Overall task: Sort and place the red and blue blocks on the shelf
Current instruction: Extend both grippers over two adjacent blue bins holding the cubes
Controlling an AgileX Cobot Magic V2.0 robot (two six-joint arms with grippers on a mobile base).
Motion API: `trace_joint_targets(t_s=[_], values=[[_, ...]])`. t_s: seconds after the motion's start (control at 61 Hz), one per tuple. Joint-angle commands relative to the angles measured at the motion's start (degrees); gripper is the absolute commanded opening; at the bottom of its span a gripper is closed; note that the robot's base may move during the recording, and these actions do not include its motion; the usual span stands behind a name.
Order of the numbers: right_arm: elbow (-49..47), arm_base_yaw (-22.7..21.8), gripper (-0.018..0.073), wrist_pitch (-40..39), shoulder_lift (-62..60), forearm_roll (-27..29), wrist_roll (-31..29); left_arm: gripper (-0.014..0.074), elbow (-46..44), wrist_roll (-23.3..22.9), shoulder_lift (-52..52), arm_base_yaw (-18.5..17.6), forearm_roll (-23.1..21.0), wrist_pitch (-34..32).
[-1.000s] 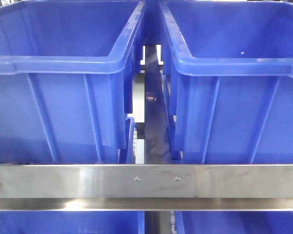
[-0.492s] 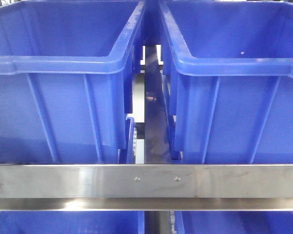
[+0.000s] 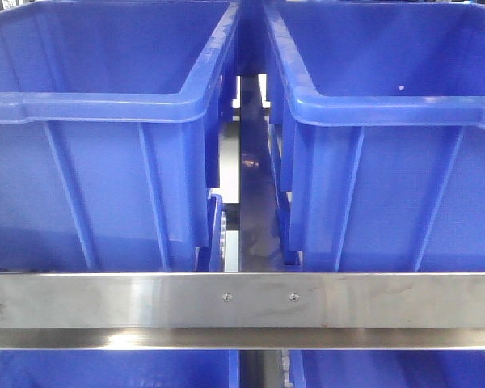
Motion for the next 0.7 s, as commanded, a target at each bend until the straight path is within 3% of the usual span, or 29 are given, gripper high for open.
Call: trace_joint_targets(t_s=[0.0,0.23,0.459,0.689], values=[[-1.72,-0.4,0.0049,-6.15,0.19,-0.76,-0.19,0.0123,-1.63,-0.29,0.11,0.1,0.4,-5.54],[-1.72,-0.4,0.0049,-6.15,0.19,-0.76,-0.19,0.0123,-1.63,-0.29,0.11,0.1,-0.1,-5.66],[-1.72,-0.4,0.0049,-6.15,0.24,-0.76,-0.19,0.0123,-1.87,-0.29,0.11,0.1,-3.98,-6.35],[-1.72,-0.4,0.0049,-6.21,0.3,-0.76,-0.19,0.0123,-5.61,-0.29,0.11,0.1,-4.15,-7.1]])
